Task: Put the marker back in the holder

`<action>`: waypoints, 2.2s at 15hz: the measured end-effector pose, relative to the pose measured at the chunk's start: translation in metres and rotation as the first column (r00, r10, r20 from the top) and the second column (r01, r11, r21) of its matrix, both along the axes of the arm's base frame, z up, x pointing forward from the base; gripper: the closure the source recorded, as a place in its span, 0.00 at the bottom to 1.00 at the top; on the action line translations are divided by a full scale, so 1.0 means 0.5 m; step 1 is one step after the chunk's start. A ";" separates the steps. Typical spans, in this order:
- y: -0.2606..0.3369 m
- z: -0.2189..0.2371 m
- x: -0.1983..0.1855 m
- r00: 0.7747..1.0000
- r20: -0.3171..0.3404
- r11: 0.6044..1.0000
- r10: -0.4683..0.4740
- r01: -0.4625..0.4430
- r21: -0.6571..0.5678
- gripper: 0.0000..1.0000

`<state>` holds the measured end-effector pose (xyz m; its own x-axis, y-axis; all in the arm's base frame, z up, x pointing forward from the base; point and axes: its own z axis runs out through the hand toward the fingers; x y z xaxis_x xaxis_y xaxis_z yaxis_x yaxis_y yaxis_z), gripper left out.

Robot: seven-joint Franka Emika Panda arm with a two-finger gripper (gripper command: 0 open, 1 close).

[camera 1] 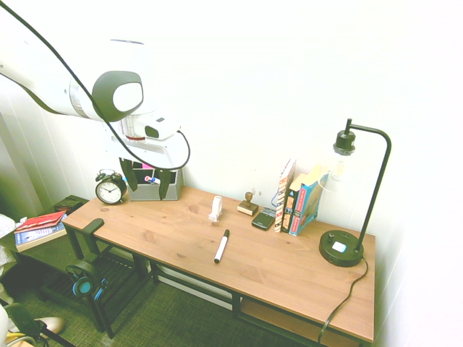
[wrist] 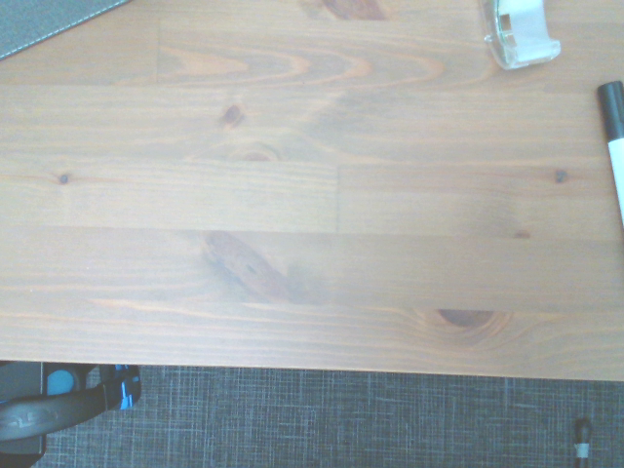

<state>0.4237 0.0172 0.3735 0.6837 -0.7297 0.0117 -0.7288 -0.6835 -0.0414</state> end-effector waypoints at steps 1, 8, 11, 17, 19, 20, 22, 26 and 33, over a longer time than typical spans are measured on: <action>0.000 -0.001 0.000 1.000 -0.001 1.000 0.001 -0.001 -0.001 0.00; -0.041 -0.087 0.058 0.974 0.107 0.979 0.202 -0.199 -0.037 0.00; -0.095 -0.150 0.079 0.969 0.088 0.972 0.231 -0.228 -0.051 0.00; -0.191 -0.277 0.174 0.974 0.089 0.976 0.209 -0.202 -0.086 0.00; -0.213 -0.314 0.194 0.977 0.079 0.977 0.200 -0.193 -0.087 0.00; -0.222 -0.329 0.202 0.977 0.073 0.977 0.199 -0.193 -0.086 0.00; -0.238 -0.351 0.213 0.978 0.062 0.978 0.197 -0.191 -0.086 1.00; -0.277 -0.385 0.226 0.981 0.043 0.979 0.188 -0.183 -0.094 1.00; -0.282 -0.413 0.232 0.982 0.023 0.978 0.190 -0.187 -0.091 1.00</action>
